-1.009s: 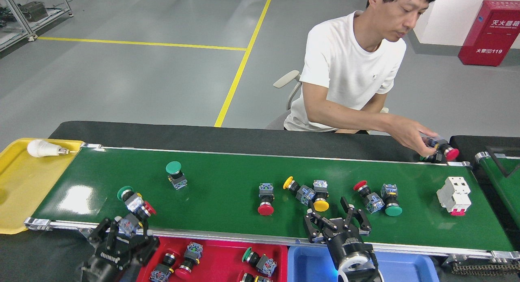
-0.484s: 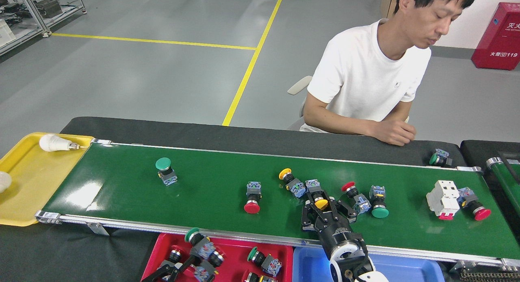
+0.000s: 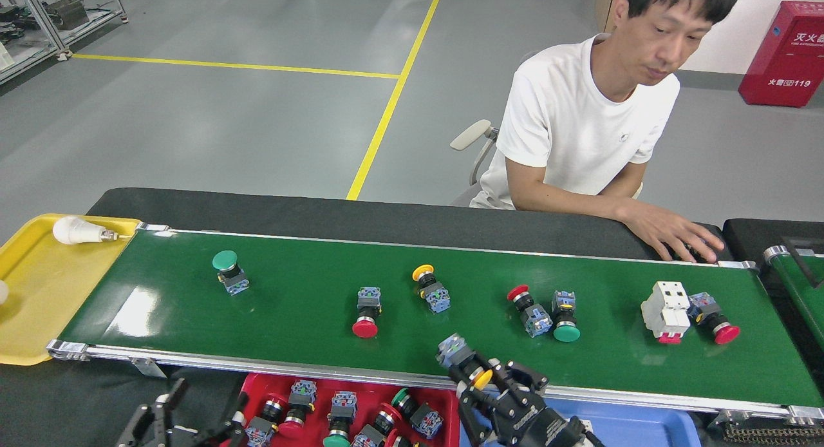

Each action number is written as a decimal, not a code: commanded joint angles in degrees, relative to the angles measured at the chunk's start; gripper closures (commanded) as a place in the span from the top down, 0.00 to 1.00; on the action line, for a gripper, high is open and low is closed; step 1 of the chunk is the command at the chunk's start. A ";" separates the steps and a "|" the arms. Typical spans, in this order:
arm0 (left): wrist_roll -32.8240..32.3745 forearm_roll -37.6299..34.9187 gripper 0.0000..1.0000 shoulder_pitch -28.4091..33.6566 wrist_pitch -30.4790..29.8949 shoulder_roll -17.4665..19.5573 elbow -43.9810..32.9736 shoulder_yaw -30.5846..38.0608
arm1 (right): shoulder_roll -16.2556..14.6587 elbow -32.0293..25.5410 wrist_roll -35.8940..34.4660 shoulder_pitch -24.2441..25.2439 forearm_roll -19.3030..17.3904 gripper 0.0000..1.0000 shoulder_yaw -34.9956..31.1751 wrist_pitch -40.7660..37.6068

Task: Pick switch part from conveyor to tray

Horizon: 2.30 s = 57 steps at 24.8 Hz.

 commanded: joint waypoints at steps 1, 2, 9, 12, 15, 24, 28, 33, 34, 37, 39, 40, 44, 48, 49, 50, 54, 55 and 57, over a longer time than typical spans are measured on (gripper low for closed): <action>-0.76 0.28 1.00 -2.76 0.14 0.55 2.54 1.24 | 0.42 -0.58 0.50 -0.30 0.08 0.26 0.63 -9.07; -0.76 0.11 1.00 -4.60 0.31 0.55 4.12 1.24 | 0.42 -0.58 0.94 -0.30 0.08 0.34 1.77 -10.30; -1.38 -0.51 1.00 -19.89 4.88 3.89 21.69 0.28 | 5.25 1.18 4.81 -2.85 0.17 0.96 3.18 -8.37; -0.85 -0.51 1.00 -27.28 5.76 5.65 30.57 -1.57 | 5.34 1.27 4.81 -4.17 0.17 0.96 3.00 -6.17; -0.50 -0.51 1.00 -32.47 6.46 7.50 37.61 -2.45 | 5.51 1.27 4.81 -6.54 0.00 0.96 1.33 1.92; 4.95 -0.51 0.99 -44.85 7.69 11.27 56.93 -8.42 | 2.26 0.56 0.15 -7.25 0.08 0.97 -4.03 36.81; 10.49 -0.16 0.72 -51.01 9.28 13.74 69.86 -14.84 | 1.65 -0.14 -5.30 -3.99 0.79 0.97 -3.50 37.25; 11.89 -0.16 0.05 -53.91 8.31 13.74 74.26 -17.04 | 7.62 2.41 -4.07 -6.81 7.29 0.97 -0.60 37.51; 11.89 0.11 0.03 -54.00 8.22 13.74 74.26 -16.95 | 7.97 2.58 -3.72 -6.81 7.82 0.97 -0.60 37.60; 12.07 0.55 0.04 -53.91 6.99 13.91 73.91 -16.33 | 7.80 2.50 -3.63 -5.14 8.17 0.97 -0.60 39.71; 12.07 1.95 0.06 -53.12 3.65 13.56 71.09 -15.54 | 7.45 2.32 -3.72 -4.26 8.35 0.97 -0.60 42.61; 12.07 3.36 0.08 -51.80 0.84 13.74 67.66 -15.54 | 7.01 2.32 -3.72 -4.08 8.35 0.97 -0.60 44.02; 11.54 5.03 0.16 -39.86 -1.27 14.09 47.02 -14.75 | 5.69 4.34 -3.63 -5.49 8.61 0.97 -0.69 46.74; 10.05 5.03 0.24 -23.76 -2.15 13.83 23.28 -11.32 | 6.30 12.34 -3.72 -12.08 8.61 0.96 -0.16 49.99; 10.05 5.03 0.26 -18.49 -2.24 14.00 16.42 -11.24 | 6.92 14.80 -3.72 -14.28 8.61 0.96 -0.07 50.79; 10.05 4.85 0.28 -14.10 -2.15 14.09 10.71 -11.32 | 7.54 17.00 -3.72 -16.21 8.52 0.96 -0.07 51.14; 9.96 1.34 0.31 -1.01 -2.15 14.00 -2.91 -12.82 | 7.45 20.95 -3.72 -19.55 8.43 0.60 0.10 50.52; 10.05 -1.39 0.33 0.41 -2.15 13.56 -4.14 -13.96 | 7.27 21.04 -3.72 -19.55 8.52 0.50 0.37 50.43; 10.49 -7.01 0.40 1.72 -2.15 13.21 -5.37 -17.56 | 6.39 20.87 -4.07 -19.20 8.17 0.31 1.77 50.26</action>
